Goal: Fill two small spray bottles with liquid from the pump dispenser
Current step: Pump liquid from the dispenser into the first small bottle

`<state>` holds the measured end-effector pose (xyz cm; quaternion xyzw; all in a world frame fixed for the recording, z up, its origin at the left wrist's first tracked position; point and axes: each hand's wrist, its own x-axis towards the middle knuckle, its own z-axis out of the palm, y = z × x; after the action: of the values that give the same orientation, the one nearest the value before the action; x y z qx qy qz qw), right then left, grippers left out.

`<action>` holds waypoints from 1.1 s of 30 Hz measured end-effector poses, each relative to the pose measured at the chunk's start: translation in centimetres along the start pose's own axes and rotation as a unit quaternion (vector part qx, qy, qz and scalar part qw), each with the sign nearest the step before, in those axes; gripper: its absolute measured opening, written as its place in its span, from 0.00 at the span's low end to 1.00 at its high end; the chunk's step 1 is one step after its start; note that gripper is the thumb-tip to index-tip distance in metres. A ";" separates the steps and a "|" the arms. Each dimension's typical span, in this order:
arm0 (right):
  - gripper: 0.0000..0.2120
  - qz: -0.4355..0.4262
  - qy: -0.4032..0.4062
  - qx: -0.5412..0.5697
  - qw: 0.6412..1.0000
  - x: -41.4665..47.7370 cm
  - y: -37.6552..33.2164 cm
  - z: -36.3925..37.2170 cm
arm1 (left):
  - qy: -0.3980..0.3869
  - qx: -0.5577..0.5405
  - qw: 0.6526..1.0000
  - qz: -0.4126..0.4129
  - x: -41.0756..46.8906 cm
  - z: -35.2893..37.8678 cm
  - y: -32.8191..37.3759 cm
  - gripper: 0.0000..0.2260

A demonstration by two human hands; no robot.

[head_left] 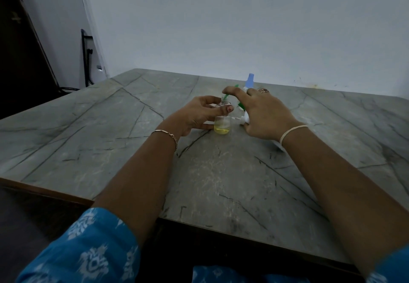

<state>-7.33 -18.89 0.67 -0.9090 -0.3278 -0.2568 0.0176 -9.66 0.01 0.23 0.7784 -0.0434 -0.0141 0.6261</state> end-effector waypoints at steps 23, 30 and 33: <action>0.43 0.012 0.010 0.034 0.999 0.1 0.0 0.3 | 0.001 -0.011 1.000 -0.003 -0.3 0.1 0.2 0.13; 0.36 0.012 0.010 0.047 0.999 0.3 -0.1 0.2 | 0.003 -0.010 1.000 -0.006 -0.2 0.1 0.2 0.21; 0.34 0.012 0.018 0.054 0.998 0.6 -0.2 0.3 | 0.003 -0.017 1.000 -0.006 -0.1 0.1 0.1 0.21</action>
<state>-6.99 -18.31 0.67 -0.9058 -0.3299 -0.2551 0.0754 -9.80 -0.08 0.33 0.7682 -0.0370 -0.0165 0.6389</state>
